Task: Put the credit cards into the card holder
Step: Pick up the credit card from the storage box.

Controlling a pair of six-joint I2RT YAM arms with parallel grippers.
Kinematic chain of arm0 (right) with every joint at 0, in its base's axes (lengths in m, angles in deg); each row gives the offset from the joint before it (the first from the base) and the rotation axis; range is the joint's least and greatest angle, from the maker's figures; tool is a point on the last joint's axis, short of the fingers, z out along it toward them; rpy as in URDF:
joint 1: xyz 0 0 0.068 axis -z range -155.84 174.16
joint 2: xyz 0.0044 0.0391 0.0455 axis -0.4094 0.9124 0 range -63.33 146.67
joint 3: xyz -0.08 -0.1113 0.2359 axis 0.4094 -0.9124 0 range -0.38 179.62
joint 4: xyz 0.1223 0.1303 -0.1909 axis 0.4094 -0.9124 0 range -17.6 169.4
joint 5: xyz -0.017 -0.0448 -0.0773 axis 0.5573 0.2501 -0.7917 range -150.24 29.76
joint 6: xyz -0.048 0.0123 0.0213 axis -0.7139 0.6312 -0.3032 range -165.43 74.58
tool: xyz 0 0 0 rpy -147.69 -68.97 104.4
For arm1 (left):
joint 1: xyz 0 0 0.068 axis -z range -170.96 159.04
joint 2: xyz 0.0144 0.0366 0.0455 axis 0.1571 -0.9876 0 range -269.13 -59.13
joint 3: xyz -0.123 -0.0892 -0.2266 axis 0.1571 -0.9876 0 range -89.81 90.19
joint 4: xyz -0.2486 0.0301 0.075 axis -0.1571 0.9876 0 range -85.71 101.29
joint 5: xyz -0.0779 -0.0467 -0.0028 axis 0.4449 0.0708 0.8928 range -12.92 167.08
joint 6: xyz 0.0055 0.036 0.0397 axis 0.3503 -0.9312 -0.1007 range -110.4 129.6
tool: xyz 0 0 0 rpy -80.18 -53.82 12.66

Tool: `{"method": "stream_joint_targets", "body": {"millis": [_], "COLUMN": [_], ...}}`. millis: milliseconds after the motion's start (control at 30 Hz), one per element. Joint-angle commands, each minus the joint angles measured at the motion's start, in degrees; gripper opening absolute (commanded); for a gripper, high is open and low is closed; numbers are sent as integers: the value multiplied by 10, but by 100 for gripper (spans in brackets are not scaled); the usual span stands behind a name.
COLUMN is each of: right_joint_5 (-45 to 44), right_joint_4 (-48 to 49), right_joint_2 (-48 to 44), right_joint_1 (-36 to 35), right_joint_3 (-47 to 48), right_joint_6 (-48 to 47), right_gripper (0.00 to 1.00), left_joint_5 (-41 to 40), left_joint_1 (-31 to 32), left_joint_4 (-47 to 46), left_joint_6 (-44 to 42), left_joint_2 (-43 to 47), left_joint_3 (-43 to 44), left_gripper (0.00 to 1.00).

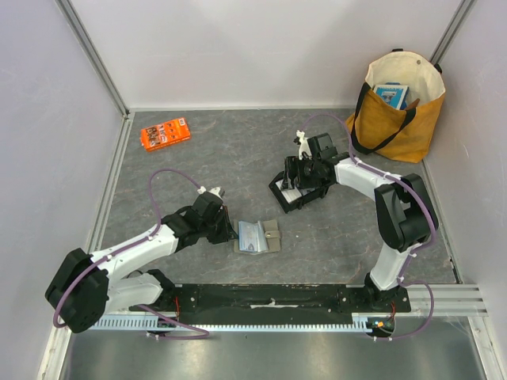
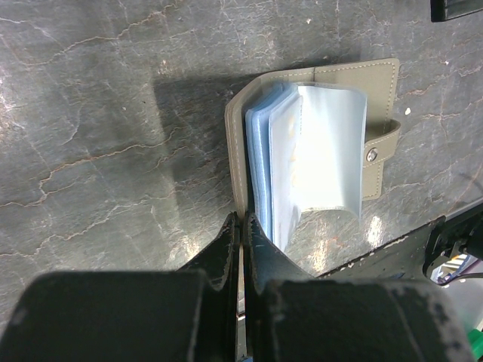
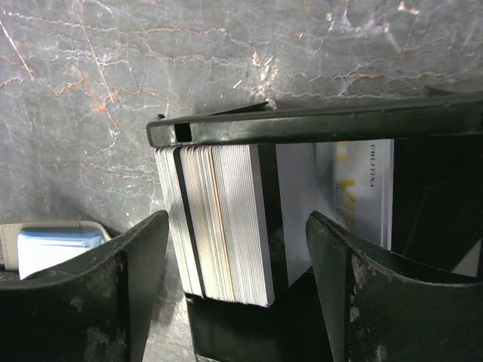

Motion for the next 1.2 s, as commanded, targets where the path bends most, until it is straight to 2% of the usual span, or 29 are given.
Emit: {"method": "stream_joint_targets", "body": {"millis": [0, 267, 367, 633, 867, 1167], "right_joint_5": [39, 41, 39, 29, 24, 15], "right_joint_4": [-4, -9, -11, -18, -22, -21], "right_joint_2": [-3, -19, -26, -38, -40, -41], "right_joint_1": [2, 1, 1, 1, 1, 2], "right_joint_3": [14, 14, 16, 17, 18, 17], "right_joint_6": [-7, 2, 2, 2, 2, 3], "right_gripper": [78, 66, 58, 57, 45, 43], "left_joint_5": [6, 7, 7, 8, 10, 13], "left_joint_1": [2, 2, 2, 4, 3, 3], "left_joint_4": [-13, -14, -14, -17, -18, -20], "left_joint_6": [-22, -23, -23, -23, -25, -24], "left_joint_2": [-2, -4, -2, -4, -8, -9], "left_joint_3": [19, 19, 17, 17, 17, 14], "left_gripper": [2, 2, 2, 2, 2, 2]}}
